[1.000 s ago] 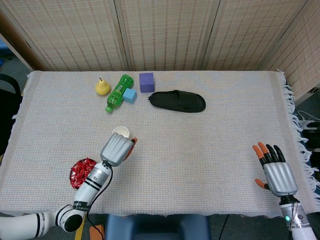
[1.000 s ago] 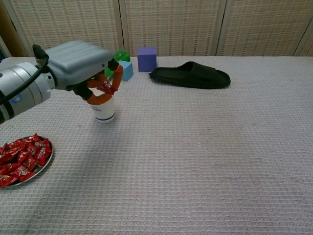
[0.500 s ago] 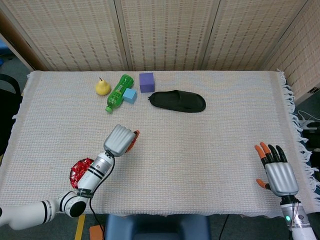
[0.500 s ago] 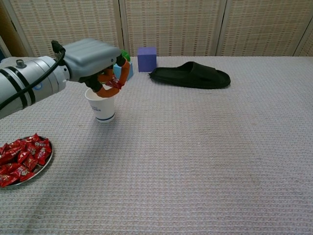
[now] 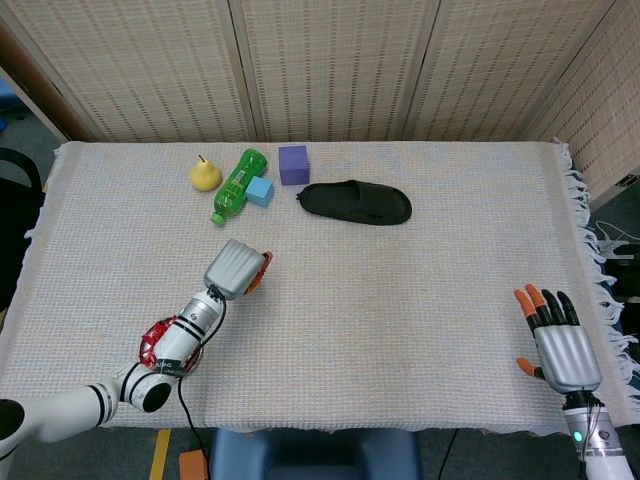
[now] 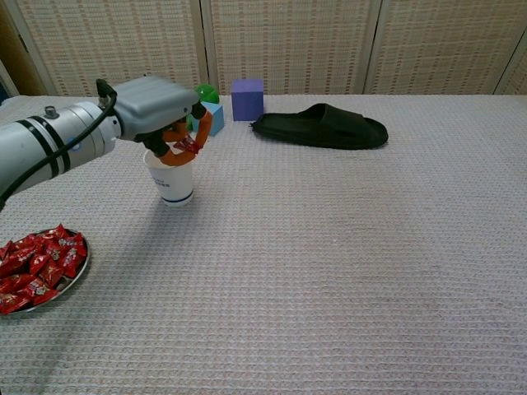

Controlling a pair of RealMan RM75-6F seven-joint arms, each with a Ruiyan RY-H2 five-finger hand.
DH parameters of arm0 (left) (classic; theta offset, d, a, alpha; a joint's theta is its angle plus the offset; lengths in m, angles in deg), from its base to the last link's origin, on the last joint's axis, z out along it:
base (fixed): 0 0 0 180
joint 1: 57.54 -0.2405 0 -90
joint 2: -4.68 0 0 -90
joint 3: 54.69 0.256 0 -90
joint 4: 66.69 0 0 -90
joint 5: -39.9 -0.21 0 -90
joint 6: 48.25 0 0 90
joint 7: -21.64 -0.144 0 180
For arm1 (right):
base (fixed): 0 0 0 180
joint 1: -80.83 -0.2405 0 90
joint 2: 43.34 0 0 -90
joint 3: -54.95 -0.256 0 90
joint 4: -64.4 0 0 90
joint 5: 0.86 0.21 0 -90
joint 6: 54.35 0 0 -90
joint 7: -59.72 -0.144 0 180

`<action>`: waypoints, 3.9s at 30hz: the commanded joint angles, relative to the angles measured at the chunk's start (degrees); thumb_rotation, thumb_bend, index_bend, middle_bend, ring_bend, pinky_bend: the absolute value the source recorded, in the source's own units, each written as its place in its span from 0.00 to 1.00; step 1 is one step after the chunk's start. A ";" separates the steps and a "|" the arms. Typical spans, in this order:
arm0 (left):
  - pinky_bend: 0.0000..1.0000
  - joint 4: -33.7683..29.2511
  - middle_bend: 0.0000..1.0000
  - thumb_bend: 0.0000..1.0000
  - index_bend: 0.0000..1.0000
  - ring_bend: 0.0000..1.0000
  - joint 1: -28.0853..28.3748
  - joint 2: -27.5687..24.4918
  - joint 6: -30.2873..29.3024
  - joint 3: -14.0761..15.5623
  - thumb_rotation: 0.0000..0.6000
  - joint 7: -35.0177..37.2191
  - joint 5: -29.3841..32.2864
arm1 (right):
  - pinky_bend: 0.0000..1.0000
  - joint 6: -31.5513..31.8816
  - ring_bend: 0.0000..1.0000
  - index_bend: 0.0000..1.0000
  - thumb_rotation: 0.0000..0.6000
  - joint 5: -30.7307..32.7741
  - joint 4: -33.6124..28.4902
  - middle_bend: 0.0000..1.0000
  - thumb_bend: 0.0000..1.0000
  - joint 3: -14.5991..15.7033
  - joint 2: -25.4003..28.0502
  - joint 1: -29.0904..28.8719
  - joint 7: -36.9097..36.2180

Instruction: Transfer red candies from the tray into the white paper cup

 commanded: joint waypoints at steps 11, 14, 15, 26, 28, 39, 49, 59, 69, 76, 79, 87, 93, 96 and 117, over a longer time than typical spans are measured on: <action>1.00 3.23 1.00 0.41 0.45 1.00 0.94 -0.59 1.58 1.45 1.00 3.41 1.16 | 0.00 -0.71 0.00 0.00 1.00 0.77 0.21 0.00 0.00 -0.09 -0.40 -0.41 0.77; 1.00 2.74 1.00 0.41 0.35 1.00 0.87 -0.89 1.29 1.74 1.00 3.60 1.27 | 0.00 -0.77 0.00 0.00 1.00 0.84 0.26 0.00 0.00 -0.07 -0.44 -0.46 0.85; 1.00 2.43 1.00 0.41 0.31 1.00 0.81 -1.05 1.12 1.83 1.00 3.59 1.35 | 0.00 -0.77 0.00 0.00 1.00 0.81 0.25 0.00 0.00 -0.05 -0.45 -0.47 0.87; 1.00 -8.95 1.00 0.41 0.23 1.00 -3.38 -7.06 -6.27 3.92 1.00 4.01 -1.45 | 0.00 -0.77 0.00 0.00 1.00 -0.22 0.20 0.00 0.00 0.50 -0.47 -0.58 0.69; 1.00 -13.43 1.00 0.41 0.23 1.00 -5.61 -9.71 -8.62 5.32 1.00 5.67 -2.94 | 0.00 -0.41 0.00 0.00 1.00 -1.02 0.16 0.00 0.00 0.74 -0.43 -0.52 0.41; 1.00 -20.32 1.00 0.39 0.23 1.00 -19.61 -18.51 -18.51 16.90 1.00 12.75 -8.23 | 0.00 5.27 0.00 0.00 1.00 -13.11 4.02 0.00 0.00 3.12 -1.69 -0.55 -8.23; 1.00 -15.41 1.00 0.39 0.18 1.00 -26.50 -17.65 -21.88 20.59 1.00 14.18 -9.70 | 0.00 4.92 0.00 0.00 1.00 -16.86 5.53 0.00 0.00 5.09 -2.21 -0.98 -10.11; 1.00 -12.07 1.00 0.38 0.12 1.00 -28.36 -17.10 -18.44 21.85 1.00 13.28 -8.04 | 0.00 6.22 0.00 0.00 1.00 -19.80 5.04 0.00 0.00 5.77 -2.32 -1.15 -10.79; 1.00 -6.37 1.00 0.38 0.16 1.00 -28.51 -13.51 -15.53 20.40 1.00 15.45 -8.20 | 0.00 11.56 0.00 0.00 1.00 -24.32 9.45 0.00 0.00 6.27 -3.76 -0.87 -17.77; 1.00 -4.93 1.00 0.38 0.28 1.00 -28.70 -12.45 -15.35 19.50 1.00 16.05 -8.93 | 0.00 8.91 0.00 0.00 1.00 -22.91 7.55 0.00 0.00 6.80 -2.61 -1.01 -15.99; 1.00 -4.41 1.00 0.38 0.32 1.00 -28.68 -12.17 -15.03 19.20 1.00 16.62 -9.18 | 0.00 8.08 0.00 0.00 1.00 -22.47 6.94 0.00 0.00 6.92 -2.30 -1.05 -15.13; 1.00 -3.16 1.00 0.38 0.39 1.00 -28.56 -11.26 -14.02 18.66 1.00 17.43 -9.73 | 0.00 6.83 0.00 0.00 1.00 -21.79 6.04 0.00 0.00 6.95 -1.85 -1.18 -13.79; 1.00 -2.38 1.00 0.37 0.43 1.00 -28.39 -10.71 -13.49 18.59 1.00 18.14 -10.61 | 0.00 6.18 0.00 0.00 1.00 -21.36 5.70 0.00 0.00 6.93 -1.65 -1.25 -13.28; 1.00 -2.29 1.00 0.37 0.44 1.00 -28.37 -10.50 -13.41 18.64 1.00 18.46 -11.11 | 0.00 5.80 0.00 0.00 1.00 -21.16 5.54 0.00 0.00 7.00 -1.57 -1.28 -13.06; 1.00 -3.19 1.00 0.52 0.57 1.00 -28.54 -10.76 -14.34 18.00 1.00 19.17 -12.92 | 0.00 3.96 0.00 0.00 1.00 -19.55 4.62 0.00 0.00 6.75 -1.10 -1.57 -12.32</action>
